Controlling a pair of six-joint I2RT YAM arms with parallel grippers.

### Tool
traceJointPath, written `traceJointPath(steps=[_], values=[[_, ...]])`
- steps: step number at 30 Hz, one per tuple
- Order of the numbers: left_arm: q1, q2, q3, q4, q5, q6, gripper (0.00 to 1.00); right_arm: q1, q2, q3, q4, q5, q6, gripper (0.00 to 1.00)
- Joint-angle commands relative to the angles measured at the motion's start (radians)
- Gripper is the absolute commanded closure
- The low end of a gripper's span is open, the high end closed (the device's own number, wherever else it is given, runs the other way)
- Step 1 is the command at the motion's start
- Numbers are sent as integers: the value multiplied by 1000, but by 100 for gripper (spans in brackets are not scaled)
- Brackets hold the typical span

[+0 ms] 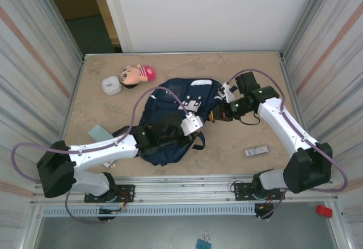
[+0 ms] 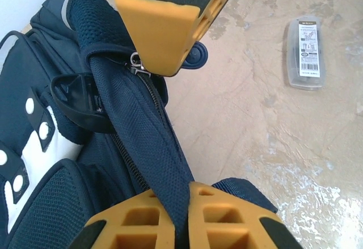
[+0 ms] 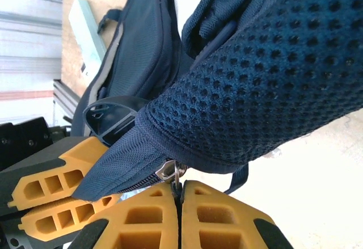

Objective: Pack books, pencil case, and school supplies into a backpack

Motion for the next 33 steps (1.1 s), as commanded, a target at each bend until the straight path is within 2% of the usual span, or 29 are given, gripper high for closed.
traceJointPath(steps=[1,2,4,6,7,13,16,19,22,25,29,33], values=[[0,-29,6,-60,41,1,74,-85,-33,-7,154,152,10,76],[2,-22,14,-55,19,-23,58,-91,-40,-13,151,150,15,63],[16,-18,41,-69,-2,-70,33,-110,-62,-23,142,154,32,45],[38,-31,66,-94,-26,-125,23,-134,-81,-32,123,148,53,27],[55,-41,76,-107,-39,-169,20,-143,-92,-35,109,151,63,24],[230,-88,65,-251,-68,-418,17,-120,-148,-134,110,194,206,25],[306,-76,13,-296,-57,-520,17,-79,-175,-264,224,193,318,26],[355,-46,-60,-262,-8,-608,17,-8,-159,-377,386,191,424,27],[367,13,-104,-214,2,-660,17,58,-86,-434,554,200,499,28],[369,102,-106,-174,14,-681,18,69,20,-425,637,235,514,30],[369,197,-81,-115,68,-714,19,16,162,-345,676,268,467,31],[338,173,-93,-51,83,-749,19,-69,244,-278,764,189,433,31]])
